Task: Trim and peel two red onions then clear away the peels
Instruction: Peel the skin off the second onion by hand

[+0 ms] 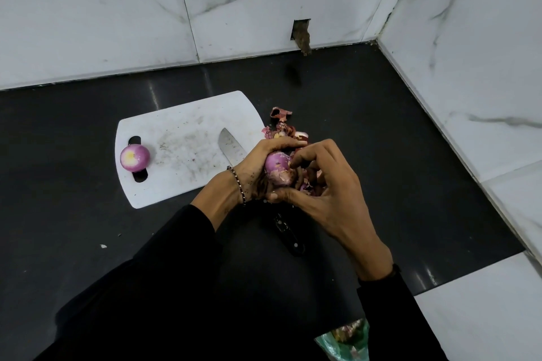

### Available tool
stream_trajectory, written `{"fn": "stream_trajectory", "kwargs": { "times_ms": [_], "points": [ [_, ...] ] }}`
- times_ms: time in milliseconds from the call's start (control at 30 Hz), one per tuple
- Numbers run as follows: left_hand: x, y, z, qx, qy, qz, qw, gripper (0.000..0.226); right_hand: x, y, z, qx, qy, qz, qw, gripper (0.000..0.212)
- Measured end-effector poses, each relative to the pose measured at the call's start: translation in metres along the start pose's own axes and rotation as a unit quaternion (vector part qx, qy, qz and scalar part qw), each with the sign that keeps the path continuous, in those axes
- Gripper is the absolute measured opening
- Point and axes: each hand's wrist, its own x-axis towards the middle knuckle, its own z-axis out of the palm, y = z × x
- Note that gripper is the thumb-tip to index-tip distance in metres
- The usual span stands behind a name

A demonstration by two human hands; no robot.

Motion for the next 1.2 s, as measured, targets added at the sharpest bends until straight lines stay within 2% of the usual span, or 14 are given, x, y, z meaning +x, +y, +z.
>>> {"fn": "stream_trajectory", "kwargs": {
  "times_ms": [300,433,567,767,933,1200],
  "points": [
    [-0.006,0.001,0.005,-0.003,0.018,-0.012,1.0,0.022,-0.005,-0.002,-0.002,-0.024,-0.009,-0.014,1.0,0.032],
    [-0.009,0.0,0.006,0.005,0.02,-0.003,1.0,0.031,-0.008,-0.006,-0.006,0.006,0.018,0.029,0.999,0.042],
    [-0.011,-0.006,0.004,0.02,0.038,0.006,0.999,0.034,-0.007,-0.006,-0.016,0.031,0.001,0.043,0.999,0.05],
    [-0.018,-0.007,0.004,0.08,0.028,0.009,0.996,0.043,-0.012,-0.004,-0.03,-0.027,-0.02,-0.043,0.999,0.032],
    [-0.021,-0.009,-0.001,0.12,0.019,-0.011,0.993,0.052,-0.011,-0.01,-0.039,-0.067,-0.035,-0.099,0.992,0.026],
    [-0.028,-0.009,0.007,0.164,0.031,-0.064,0.984,0.062,-0.002,-0.019,-0.044,-0.216,-0.083,-0.157,0.96,0.021]
  ]
}}
